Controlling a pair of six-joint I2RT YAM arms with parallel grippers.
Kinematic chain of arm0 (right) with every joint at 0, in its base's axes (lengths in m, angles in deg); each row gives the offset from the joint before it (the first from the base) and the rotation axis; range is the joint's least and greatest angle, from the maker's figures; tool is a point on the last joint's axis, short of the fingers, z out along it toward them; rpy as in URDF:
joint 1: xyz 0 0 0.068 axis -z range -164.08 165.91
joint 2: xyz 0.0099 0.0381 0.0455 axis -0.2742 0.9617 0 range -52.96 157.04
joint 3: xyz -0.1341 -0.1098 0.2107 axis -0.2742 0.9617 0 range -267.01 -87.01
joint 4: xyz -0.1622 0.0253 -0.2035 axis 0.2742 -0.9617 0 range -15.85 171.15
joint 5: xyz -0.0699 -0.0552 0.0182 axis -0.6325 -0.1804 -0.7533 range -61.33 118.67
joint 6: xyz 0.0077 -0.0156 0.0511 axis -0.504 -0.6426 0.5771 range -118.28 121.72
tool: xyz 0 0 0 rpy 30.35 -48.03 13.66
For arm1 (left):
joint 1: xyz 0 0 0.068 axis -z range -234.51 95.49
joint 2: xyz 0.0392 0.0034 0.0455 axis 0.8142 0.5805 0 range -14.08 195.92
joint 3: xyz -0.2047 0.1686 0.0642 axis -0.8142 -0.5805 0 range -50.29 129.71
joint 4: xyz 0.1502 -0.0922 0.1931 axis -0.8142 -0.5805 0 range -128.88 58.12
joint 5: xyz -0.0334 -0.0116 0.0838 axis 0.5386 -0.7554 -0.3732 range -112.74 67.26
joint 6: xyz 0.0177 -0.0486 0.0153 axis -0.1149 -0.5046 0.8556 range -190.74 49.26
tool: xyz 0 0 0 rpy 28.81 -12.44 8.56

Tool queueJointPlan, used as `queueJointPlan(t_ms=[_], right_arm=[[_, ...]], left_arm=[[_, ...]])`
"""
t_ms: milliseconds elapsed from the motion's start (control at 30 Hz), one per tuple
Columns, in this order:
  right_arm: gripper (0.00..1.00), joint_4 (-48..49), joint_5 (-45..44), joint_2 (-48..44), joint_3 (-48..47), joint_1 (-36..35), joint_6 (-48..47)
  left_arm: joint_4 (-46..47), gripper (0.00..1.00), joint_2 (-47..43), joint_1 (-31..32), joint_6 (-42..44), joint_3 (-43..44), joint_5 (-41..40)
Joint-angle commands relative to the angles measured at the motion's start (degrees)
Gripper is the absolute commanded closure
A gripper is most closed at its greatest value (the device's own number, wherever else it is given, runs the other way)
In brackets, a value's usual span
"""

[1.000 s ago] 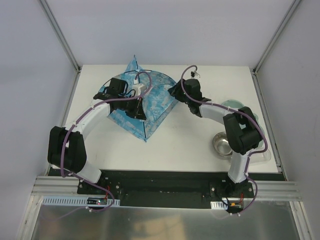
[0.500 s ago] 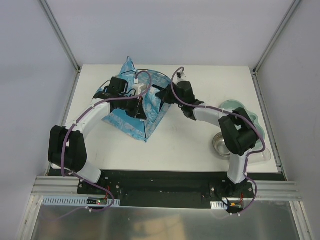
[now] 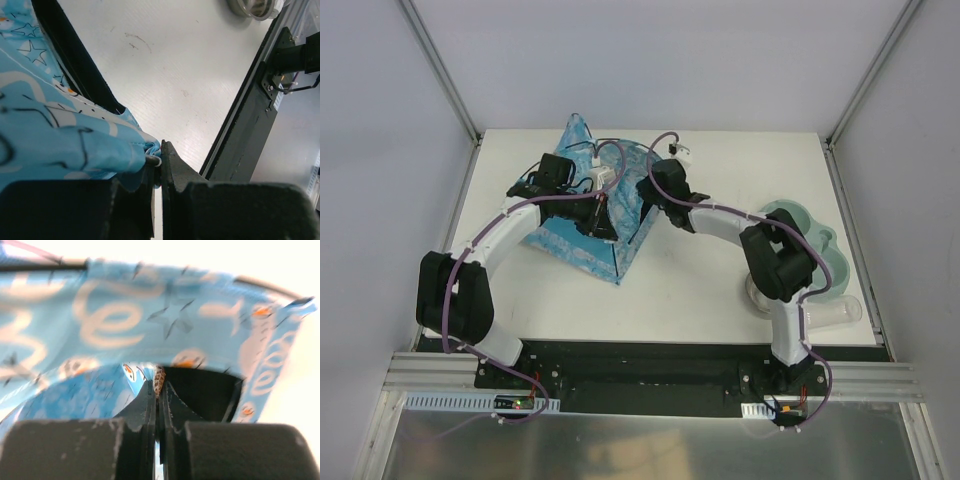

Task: Set up the pet tent

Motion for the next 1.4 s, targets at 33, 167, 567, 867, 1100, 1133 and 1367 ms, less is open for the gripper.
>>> queueJointPlan(t_ms=[33, 167, 567, 867, 1100, 1133, 1367], right_arm=[[1.00, -5.47, -12.55, 3.83, -6.97, -0.30, -4.91], [0.86, -5.04, -13.60, 5.07, -7.60, -0.56, -7.73], [0.29, -7.22, -17.29, -12.41, 5.14, -1.97, -7.39], [0.18, -21.55, -24.58, -24.54, 8.31, -2.06, -5.88], [0.61, -12.07, -10.90, -26.50, 11.92, -1.97, -12.73], [0.67, -11.72, -10.18, -25.10, 11.22, -1.97, -13.00], [0.74, -9.17, -15.79, -12.79, 5.77, -1.97, -13.01]], left_arm=[[-0.30, 1.00, -4.27, 0.46, 2.02, -0.35, 8.13], [-0.39, 1.00, -5.06, 0.10, 2.20, -0.18, 9.20], [-0.57, 1.00, -4.71, -0.34, 1.15, -0.09, -3.11], [-0.57, 1.00, -3.92, -0.34, 2.81, 4.39, -1.97], [-1.09, 1.00, -5.15, -0.25, 3.34, 7.38, 3.30], [-1.09, 1.00, -5.41, -0.25, 3.26, 7.38, 3.39], [-1.36, 1.00, -8.48, -0.25, 2.46, 6.24, 3.93]])
